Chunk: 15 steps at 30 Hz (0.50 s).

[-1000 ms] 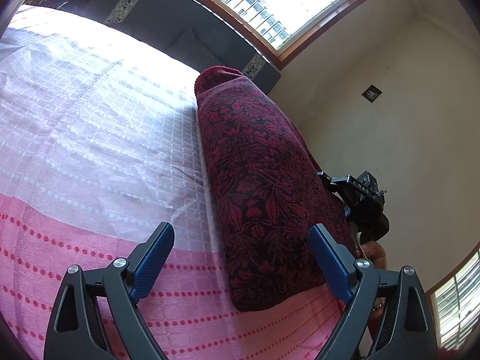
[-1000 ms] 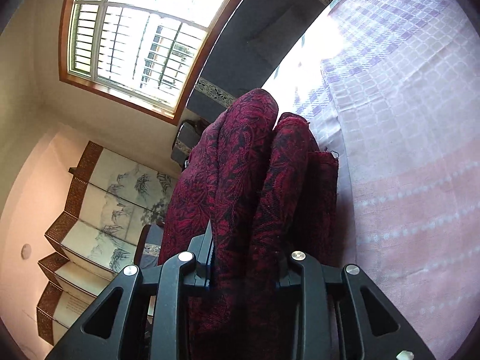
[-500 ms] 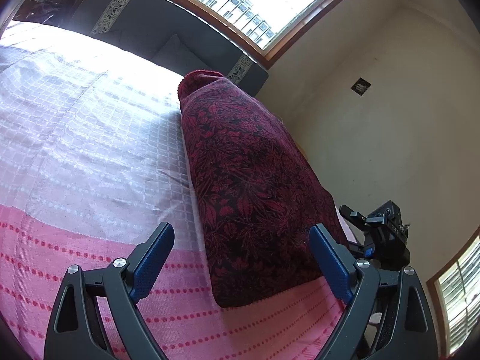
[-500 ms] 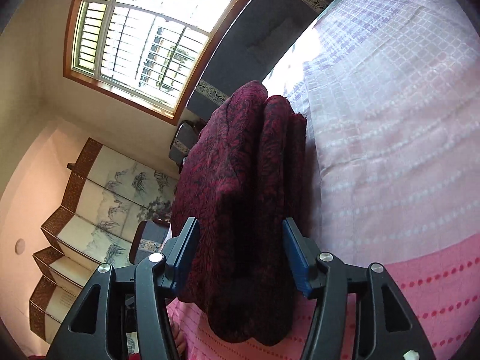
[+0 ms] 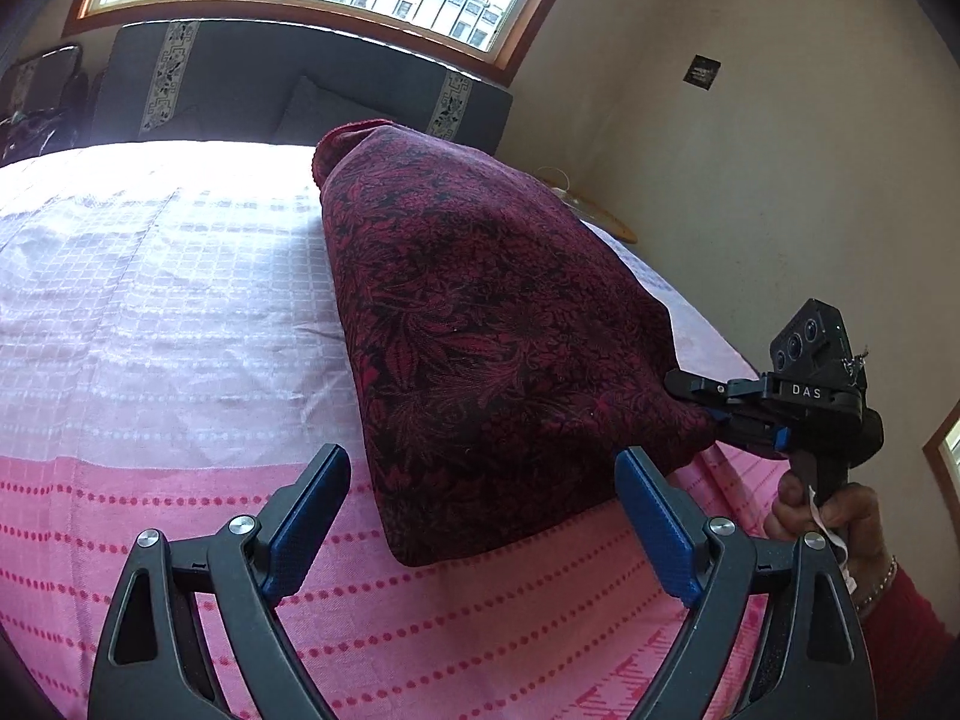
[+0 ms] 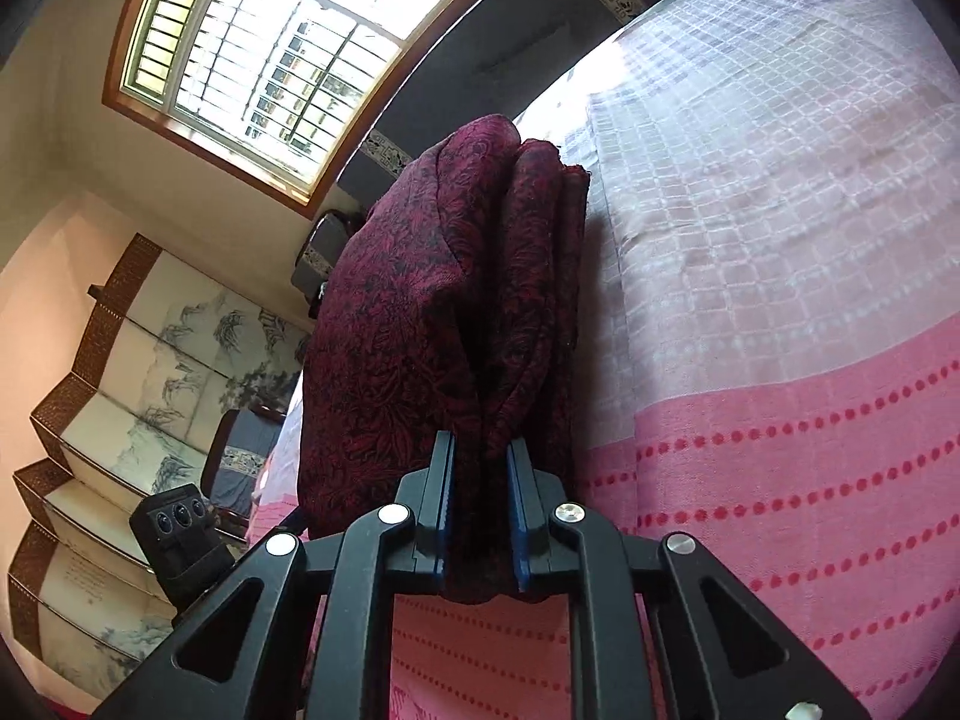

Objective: Fold small clothes

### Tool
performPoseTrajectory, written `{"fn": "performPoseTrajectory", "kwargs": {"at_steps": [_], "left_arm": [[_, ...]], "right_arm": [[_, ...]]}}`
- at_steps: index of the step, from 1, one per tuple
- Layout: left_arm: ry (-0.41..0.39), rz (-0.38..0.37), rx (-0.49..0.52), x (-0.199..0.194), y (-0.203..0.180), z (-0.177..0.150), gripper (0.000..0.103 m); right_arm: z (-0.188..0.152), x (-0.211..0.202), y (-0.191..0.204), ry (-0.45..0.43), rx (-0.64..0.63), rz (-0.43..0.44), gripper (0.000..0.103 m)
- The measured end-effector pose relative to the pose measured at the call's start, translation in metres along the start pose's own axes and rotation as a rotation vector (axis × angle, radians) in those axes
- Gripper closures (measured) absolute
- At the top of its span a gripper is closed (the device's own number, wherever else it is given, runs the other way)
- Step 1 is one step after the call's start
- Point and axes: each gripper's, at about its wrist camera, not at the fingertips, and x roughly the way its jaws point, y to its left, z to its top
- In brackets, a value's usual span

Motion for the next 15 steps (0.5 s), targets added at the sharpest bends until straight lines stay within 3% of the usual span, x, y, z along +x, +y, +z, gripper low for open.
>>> {"fn": "performPoseTrajectory", "kwargs": {"at_steps": [4, 8, 11, 13, 14, 15], "left_arm": [[0.024, 0.001, -0.018, 0.004, -0.002, -0.001, 0.014], [-0.004, -0.008, -0.062, -0.004, 0.007, 0.001, 0.014], [-0.022, -0.008, -0.062, -0.014, 0.007, 0.007, 0.014], [-0.035, -0.005, -0.053, -0.021, 0.007, 0.014, 0.014], [-0.042, -0.007, -0.05, -0.023, 0.007, 0.018, 0.013], [-0.045, -0.007, -0.046, -0.024, 0.005, 0.022, 0.013]], "right_arm": [[-0.004, -0.007, 0.008, -0.01, -0.032, -0.011, 0.088], [-0.004, -0.004, 0.001, 0.001, -0.01, -0.006, 0.088], [-0.002, -0.014, 0.008, -0.034, -0.018, 0.009, 0.081], [0.003, -0.019, 0.011, -0.06, -0.012, 0.006, 0.061], [0.005, -0.021, 0.012, -0.074, -0.015, 0.013, 0.044], [0.008, -0.021, 0.014, -0.08, -0.019, 0.006, 0.034]]}}
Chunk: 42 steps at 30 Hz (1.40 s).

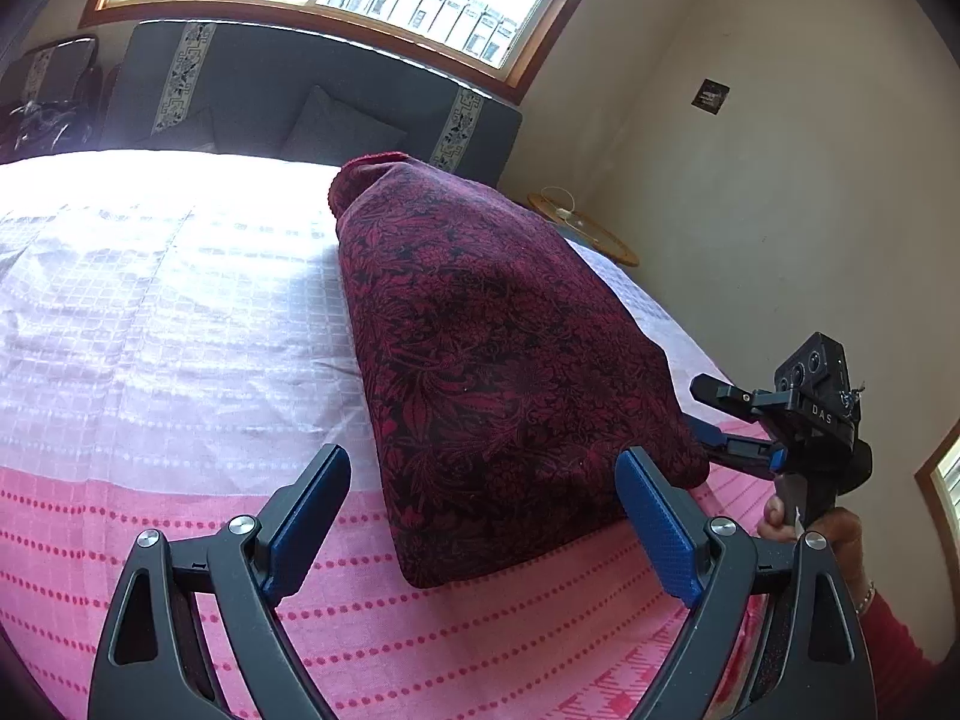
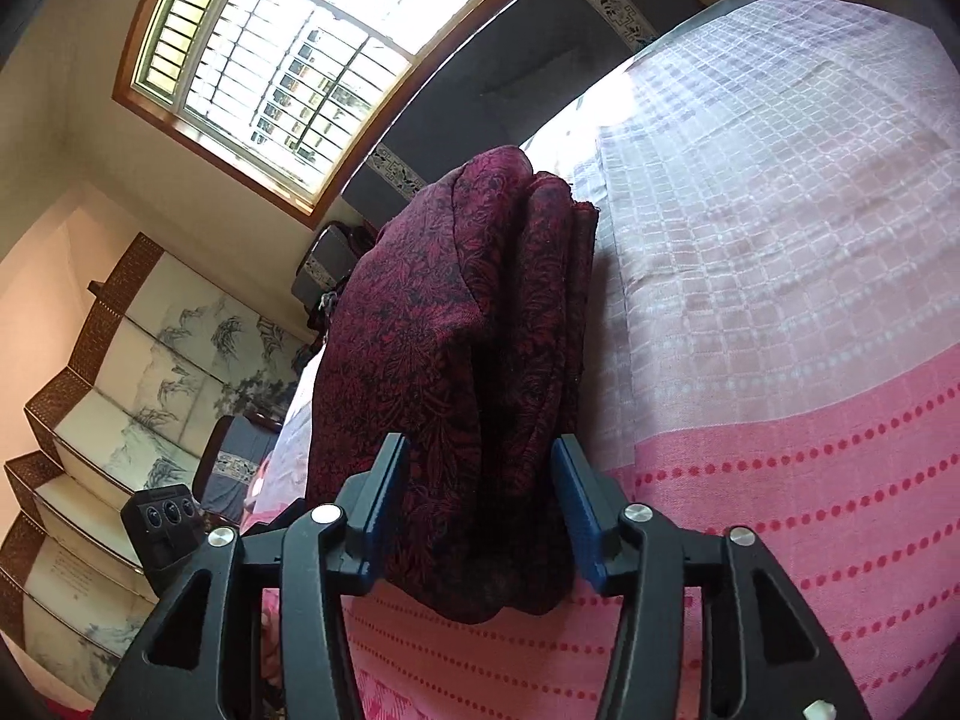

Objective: Fold small clothes

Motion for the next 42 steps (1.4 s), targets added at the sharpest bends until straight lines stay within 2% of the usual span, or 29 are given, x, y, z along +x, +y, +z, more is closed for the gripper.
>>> {"fn": "performPoseTrajectory", "kwargs": {"at_steps": [6, 12, 19, 24, 28, 34, 42], "left_arm": [[0.045, -0.022, -0.034, 0.017, 0.011, 0.025, 0.009], [0.07, -0.009, -0.066, 0.042, 0.029, 0.041, 0.009], [0.082, 0.124, 0.096, 0.066, 0.015, 0.047, 0.009], [0.063, 0.188, 0.229, 0.079, -0.002, 0.044, 0.007], [0.055, 0.206, 0.295, 0.085, -0.01, 0.043, 0.006], [0.041, 0.22, 0.334, 0.093, -0.017, 0.044, 0.003], [0.039, 0.207, 0.314, 0.101, -0.011, 0.047, 0.001]], "right_arm": [[0.021, 0.019, -0.003, 0.028, -0.001, -0.076, 0.029], [0.031, 0.048, -0.01, 0.083, 0.001, -0.084, 0.029], [0.042, 0.067, -0.016, 0.095, 0.002, -0.059, 0.026], [0.048, 0.079, -0.01, 0.096, -0.051, -0.071, 0.026], [0.05, 0.083, -0.009, 0.103, -0.068, -0.065, 0.026], [0.048, 0.083, -0.006, 0.094, -0.081, -0.07, 0.026], [0.039, 0.082, -0.002, 0.084, -0.086, -0.075, 0.025]]}}
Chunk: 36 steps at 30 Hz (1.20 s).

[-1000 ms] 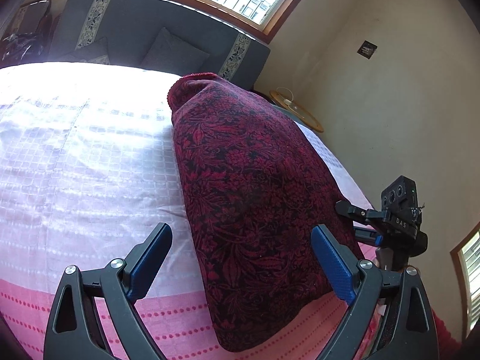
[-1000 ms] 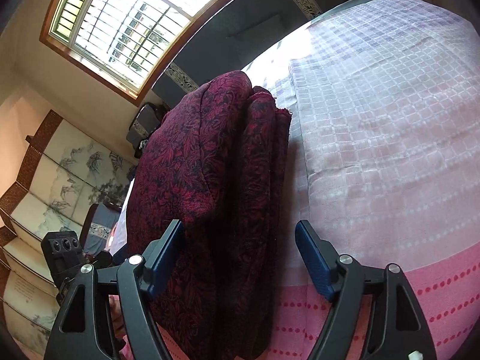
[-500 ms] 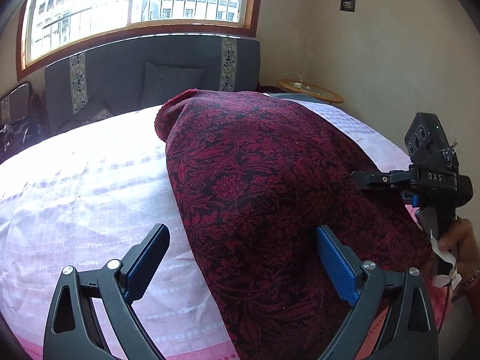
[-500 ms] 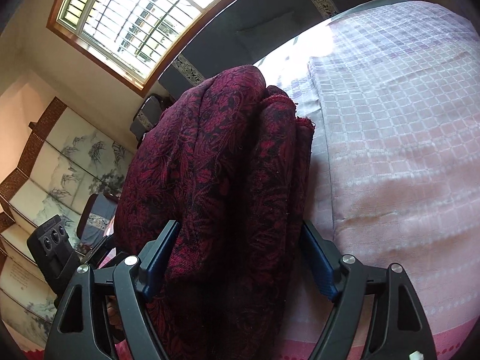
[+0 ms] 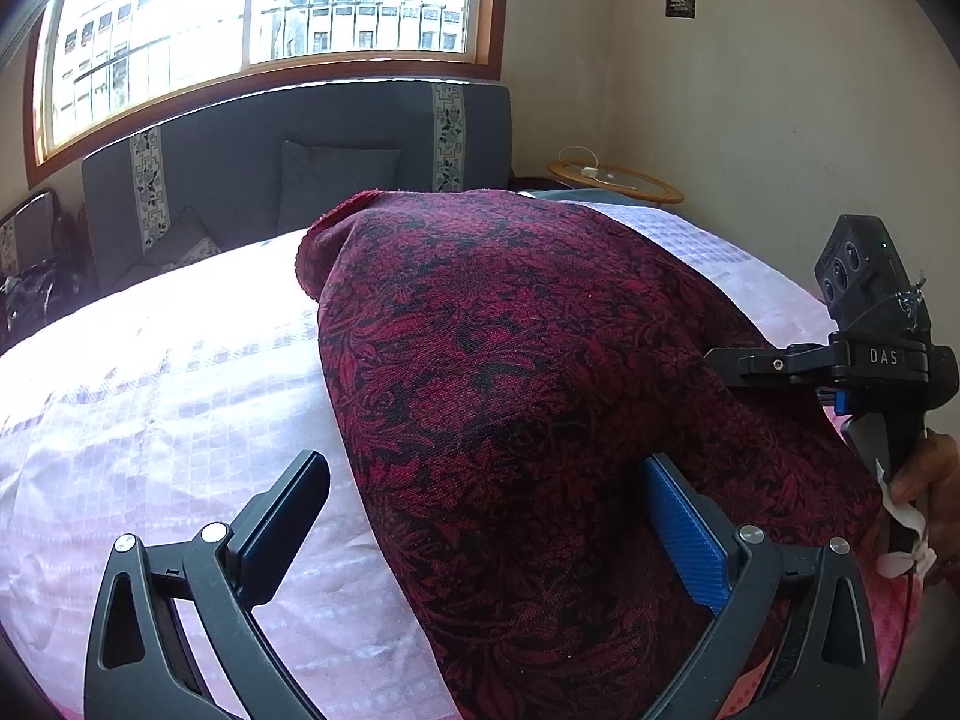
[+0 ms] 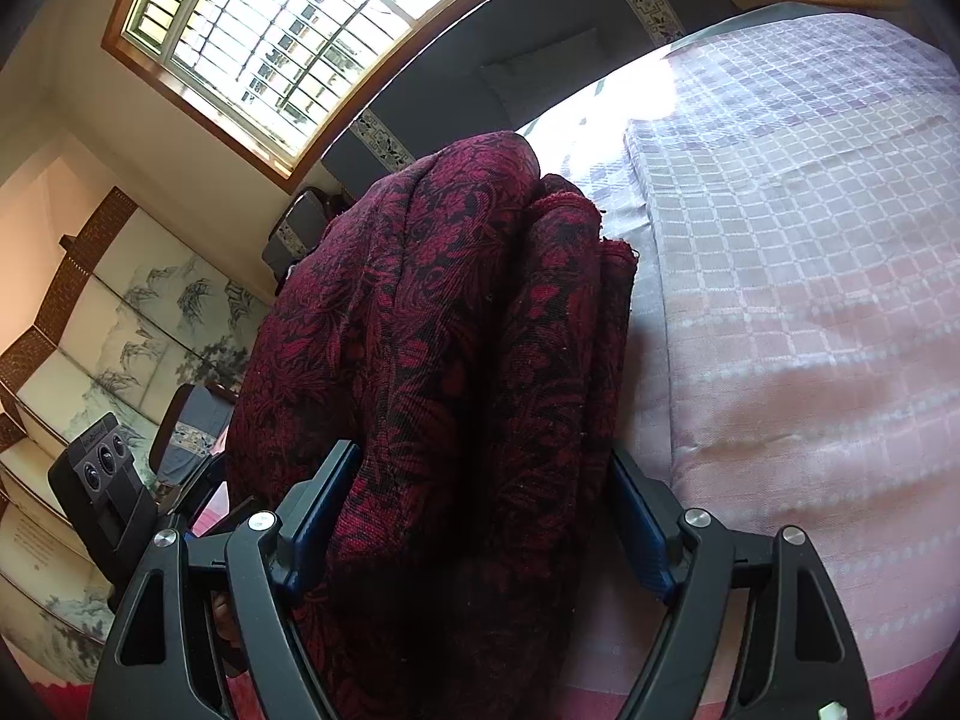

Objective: Fold small clothes

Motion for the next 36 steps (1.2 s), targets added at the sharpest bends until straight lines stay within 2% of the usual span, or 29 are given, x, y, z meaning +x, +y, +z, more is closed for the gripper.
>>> {"fn": "performPoseTrajectory", "kwargs": {"at_steps": [7, 10, 13, 20, 22, 25, 30, 33, 34, 35, 36], "left_arm": [[0.008, -0.011, -0.011, 0.006, 0.007, -0.001, 0.0], [0.026, -0.044, -0.039, 0.01, 0.014, -0.002, 0.0], [0.065, -0.145, -0.115, 0.017, 0.03, -0.003, 0.0], [0.139, -0.464, -0.383, 0.044, 0.078, -0.013, 0.001], [0.129, -0.526, -0.414, 0.047, 0.085, -0.009, 0.001], [0.159, -0.59, -0.442, 0.056, 0.091, -0.003, 0.002], [0.198, -0.606, -0.408, 0.066, 0.092, 0.006, 0.002], [0.202, -0.594, -0.398, 0.068, 0.087, 0.008, 0.004], [0.199, -0.579, -0.397, 0.069, 0.083, 0.007, 0.009], [0.206, -0.555, -0.387, 0.07, 0.082, 0.006, 0.024], [0.209, -0.535, -0.376, 0.075, 0.084, 0.008, 0.031]], "right_arm": [[-0.001, 0.001, 0.001, -0.001, -0.002, -0.002, 0.025], [0.0, 0.001, 0.001, -0.001, -0.002, -0.001, 0.025], [-0.001, 0.001, 0.0, 0.001, -0.003, 0.001, 0.025], [0.0, 0.002, -0.001, 0.015, -0.002, 0.021, 0.025], [0.002, 0.003, -0.001, 0.036, -0.006, 0.039, 0.024], [0.007, 0.005, -0.003, 0.061, 0.0, 0.072, 0.023], [0.022, 0.011, -0.007, 0.108, 0.019, 0.12, 0.02], [0.028, 0.016, -0.007, 0.127, 0.018, 0.114, 0.022], [0.027, 0.018, -0.006, 0.128, 0.007, 0.102, 0.025], [0.026, 0.021, -0.009, 0.134, 0.009, 0.085, 0.041], [0.025, 0.02, -0.011, 0.124, 0.021, 0.083, 0.049]]}}
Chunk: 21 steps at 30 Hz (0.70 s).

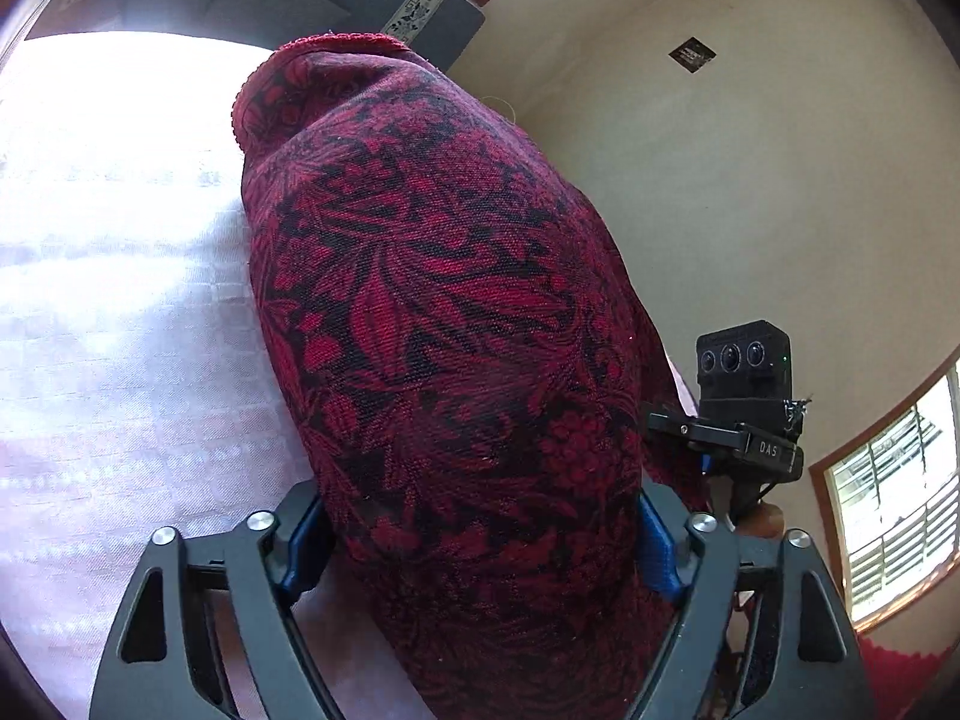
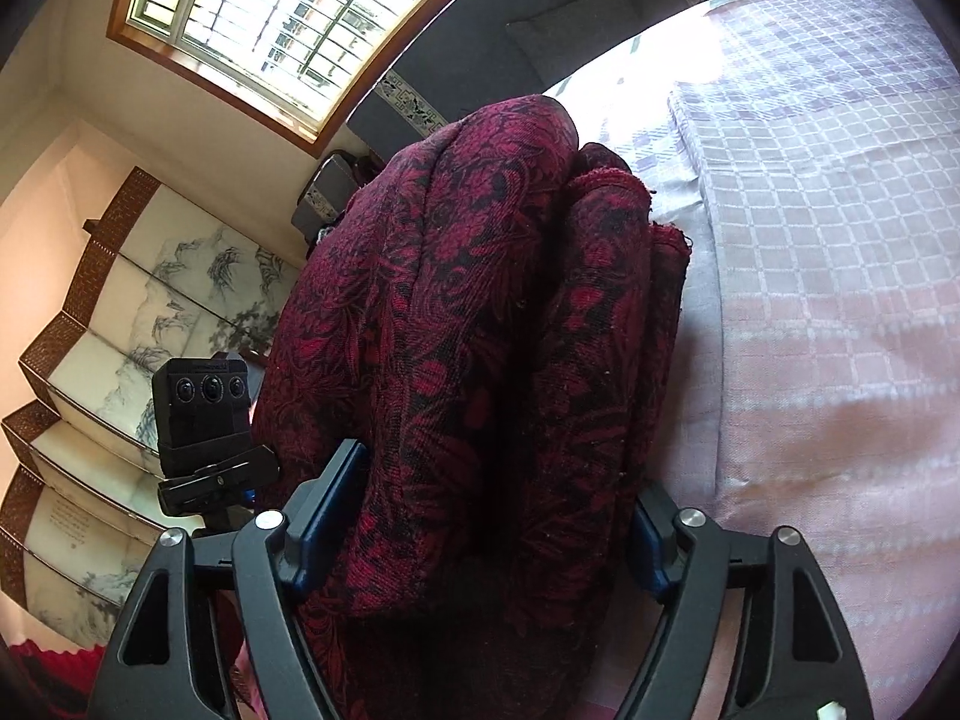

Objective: Fold small clothes

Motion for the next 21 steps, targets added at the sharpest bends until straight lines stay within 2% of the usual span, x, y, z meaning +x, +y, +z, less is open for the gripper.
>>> {"fn": "performPoseTrajectory", "kwargs": {"at_steps": [3, 6, 14, 21], "left_arm": [[-0.02, 0.047, 0.035, -0.003, -0.009, -0.002, 0.042], [-0.045, 0.093, 0.057, -0.006, -0.02, -0.002, 0.046], [-0.128, 0.257, 0.152, -0.031, -0.054, -0.026, 0.047], [-0.179, 0.358, 0.172, -0.069, -0.073, -0.053, 0.047]], "right_arm": [[-0.004, -0.002, 0.001, -0.021, 0.022, 0.005, 0.058], [-0.006, -0.004, 0.011, -0.053, 0.017, -0.007, 0.062], [-0.024, -0.003, 0.041, -0.1, 0.006, 0.029, 0.066], [-0.042, 0.006, 0.081, -0.099, -0.021, 0.089, 0.066]]}}
